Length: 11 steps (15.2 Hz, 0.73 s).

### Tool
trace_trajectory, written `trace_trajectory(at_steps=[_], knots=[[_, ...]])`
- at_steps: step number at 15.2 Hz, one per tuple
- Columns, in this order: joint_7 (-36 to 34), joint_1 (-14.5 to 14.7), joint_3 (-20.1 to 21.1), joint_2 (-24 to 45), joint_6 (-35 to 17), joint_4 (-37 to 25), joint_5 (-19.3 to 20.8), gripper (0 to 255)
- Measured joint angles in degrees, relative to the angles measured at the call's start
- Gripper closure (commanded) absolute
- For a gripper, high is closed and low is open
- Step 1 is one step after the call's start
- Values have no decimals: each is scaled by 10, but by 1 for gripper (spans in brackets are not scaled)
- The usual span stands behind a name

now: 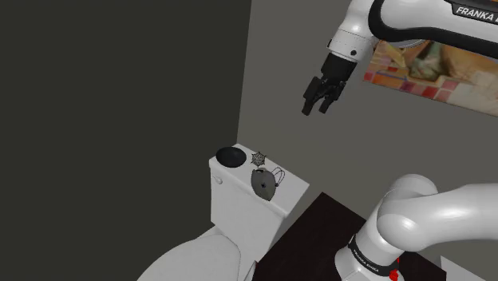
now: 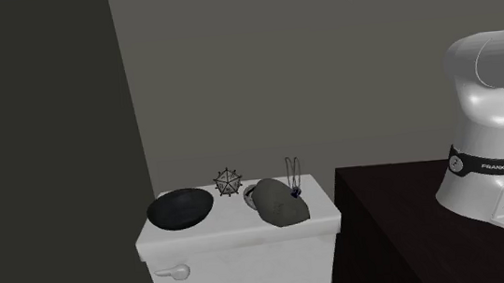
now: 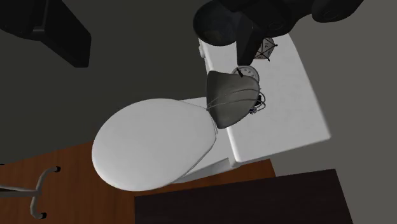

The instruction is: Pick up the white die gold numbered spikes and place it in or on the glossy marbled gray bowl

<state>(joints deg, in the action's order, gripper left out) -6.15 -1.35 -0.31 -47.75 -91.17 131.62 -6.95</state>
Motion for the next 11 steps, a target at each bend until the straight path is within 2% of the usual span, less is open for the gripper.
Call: trace_trajectory(at_steps=[3, 10, 11], knots=[[4, -1, -1, 9, -19, 13, 2, 0], [34, -12, -17, 74, -140, 82, 17, 0], [41, -14, -23, 94, -154, 77, 21, 0]])
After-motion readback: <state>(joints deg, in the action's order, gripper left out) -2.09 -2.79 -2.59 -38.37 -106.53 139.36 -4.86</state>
